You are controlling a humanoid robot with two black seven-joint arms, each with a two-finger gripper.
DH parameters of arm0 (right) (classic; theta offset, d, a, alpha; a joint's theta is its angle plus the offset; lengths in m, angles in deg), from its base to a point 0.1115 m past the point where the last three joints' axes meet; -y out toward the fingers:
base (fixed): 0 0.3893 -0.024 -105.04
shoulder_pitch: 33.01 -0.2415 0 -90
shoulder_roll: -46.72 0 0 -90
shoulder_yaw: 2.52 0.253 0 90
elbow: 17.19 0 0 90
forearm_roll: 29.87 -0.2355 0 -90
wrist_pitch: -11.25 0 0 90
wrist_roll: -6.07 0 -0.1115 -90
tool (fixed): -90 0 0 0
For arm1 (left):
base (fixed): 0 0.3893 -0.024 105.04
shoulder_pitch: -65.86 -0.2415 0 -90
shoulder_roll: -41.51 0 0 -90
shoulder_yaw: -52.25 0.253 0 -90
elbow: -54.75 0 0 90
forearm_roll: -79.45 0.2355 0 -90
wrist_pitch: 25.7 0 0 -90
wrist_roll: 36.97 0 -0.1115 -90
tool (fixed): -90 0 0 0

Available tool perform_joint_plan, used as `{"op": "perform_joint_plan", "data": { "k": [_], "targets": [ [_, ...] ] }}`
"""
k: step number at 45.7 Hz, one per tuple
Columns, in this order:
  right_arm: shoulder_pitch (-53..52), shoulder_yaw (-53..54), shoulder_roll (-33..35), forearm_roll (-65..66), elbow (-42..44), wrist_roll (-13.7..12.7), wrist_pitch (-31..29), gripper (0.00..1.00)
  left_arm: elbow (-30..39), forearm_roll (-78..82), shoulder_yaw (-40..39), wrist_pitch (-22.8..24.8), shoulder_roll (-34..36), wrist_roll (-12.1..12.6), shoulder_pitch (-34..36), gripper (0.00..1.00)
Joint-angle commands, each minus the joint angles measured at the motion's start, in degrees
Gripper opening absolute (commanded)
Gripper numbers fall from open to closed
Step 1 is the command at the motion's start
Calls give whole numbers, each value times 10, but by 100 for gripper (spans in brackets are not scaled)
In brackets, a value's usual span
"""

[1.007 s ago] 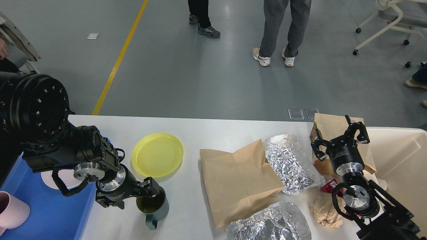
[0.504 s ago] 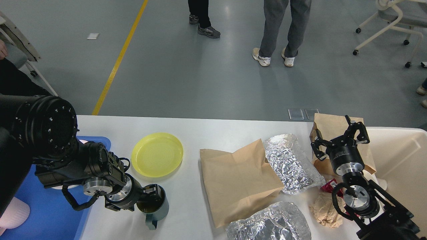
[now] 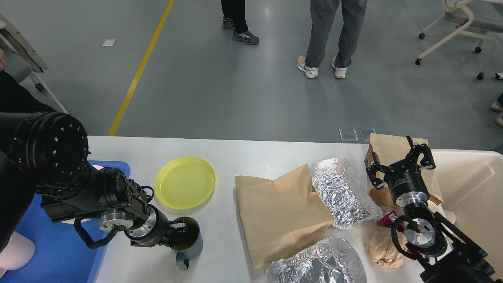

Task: Tidy desktop
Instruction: 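Grasp the dark green mug with the left gripper, then carry the mug onto the blue tray and release it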

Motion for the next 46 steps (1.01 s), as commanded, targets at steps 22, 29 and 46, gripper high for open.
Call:
{"op": "perform_joint_plan", "data": {
  "k": [22,29,46],
  "targets": [
    [0,0,-1,0,0,0,0,100,27,3,19,63,24,42,64,0],
    [0,0,0,0,0,0,0,100,65,3,36,121,31,43,139,0],
    [0,0,0,0,0,0,0,100,149,97,69,317,114,48,436,0]
  ]
}}
